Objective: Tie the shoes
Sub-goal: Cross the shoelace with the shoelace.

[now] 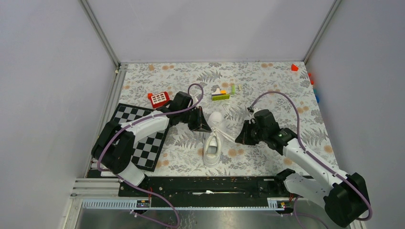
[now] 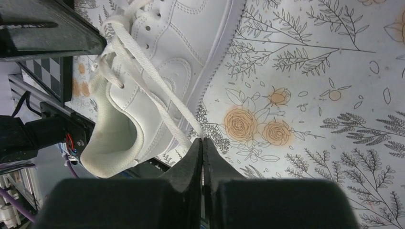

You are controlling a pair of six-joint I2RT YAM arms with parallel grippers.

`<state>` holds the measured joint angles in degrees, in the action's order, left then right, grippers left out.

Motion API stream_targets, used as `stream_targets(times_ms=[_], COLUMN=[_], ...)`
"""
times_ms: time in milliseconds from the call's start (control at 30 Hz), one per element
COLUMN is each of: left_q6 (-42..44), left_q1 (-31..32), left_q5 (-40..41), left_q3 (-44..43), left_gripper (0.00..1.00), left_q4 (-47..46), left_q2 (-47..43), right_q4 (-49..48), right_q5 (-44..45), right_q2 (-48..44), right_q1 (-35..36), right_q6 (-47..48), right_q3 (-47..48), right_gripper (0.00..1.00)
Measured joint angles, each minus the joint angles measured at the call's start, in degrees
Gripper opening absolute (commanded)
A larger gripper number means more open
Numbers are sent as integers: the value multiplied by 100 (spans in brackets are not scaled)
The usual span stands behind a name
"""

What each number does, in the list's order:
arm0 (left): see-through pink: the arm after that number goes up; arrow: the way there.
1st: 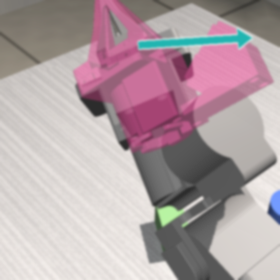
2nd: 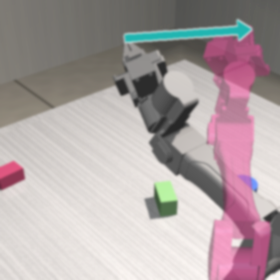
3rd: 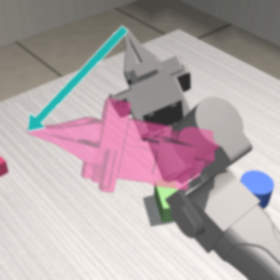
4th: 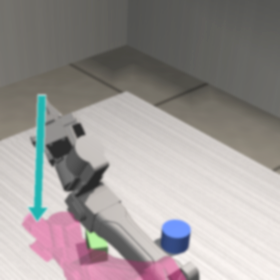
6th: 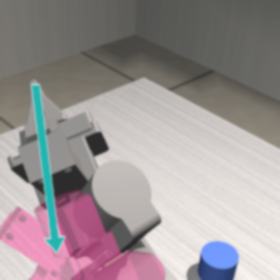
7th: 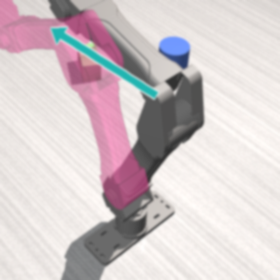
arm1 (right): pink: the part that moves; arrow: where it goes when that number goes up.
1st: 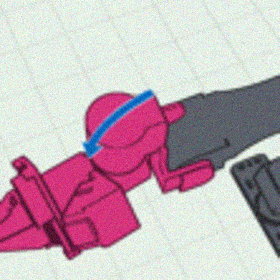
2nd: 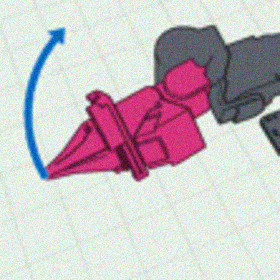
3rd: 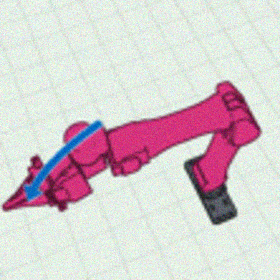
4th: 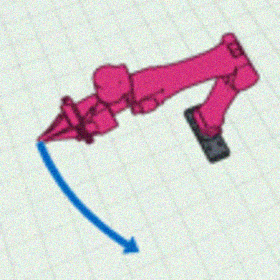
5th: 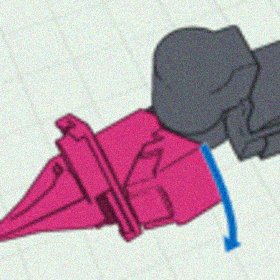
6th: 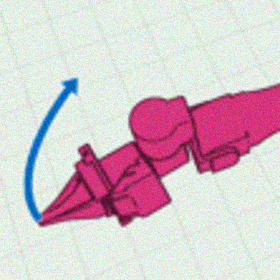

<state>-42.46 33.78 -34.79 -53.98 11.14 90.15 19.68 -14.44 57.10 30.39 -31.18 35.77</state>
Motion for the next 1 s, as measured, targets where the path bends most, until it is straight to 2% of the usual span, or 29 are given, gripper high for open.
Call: stream_targets(times_ms=[33, 67, 100, 167, 233, 600, 1000], left_q6=[0, 2, 2, 2, 2, 2, 4], left_q1=[0, 0, 0, 0, 0, 0, 0], left_q5=[-2, -2, -2, -2, -2, 0, 0], left_q3=[0, 0, 0, 0, 0, -2, -31], left_gripper=[0, 0, 0, 0, 0, 0, 0], left_q4=[0, 0, 0, 0, 0, 13, 85], left_q2=[0, 0, 0, 0, 0, -2, -2], right_q4=[42, 68, 81, 87, 162, 59, -37], right_q5=[-2, -7, -13, -20, -17, -39, -385], right_q2=[-17, -20, -13, 33, 181, 1436, 2538], right_q1=[0, 0, 0, 0, 0, 0, 118], right_q6=[-20, -22, -24, -24, 37, 400, 656], right_q3=[-26, -33, -33, -24, 63, 1355, 1867], right_gripper=[5, 19, 28, 38, 44, 45, 47])
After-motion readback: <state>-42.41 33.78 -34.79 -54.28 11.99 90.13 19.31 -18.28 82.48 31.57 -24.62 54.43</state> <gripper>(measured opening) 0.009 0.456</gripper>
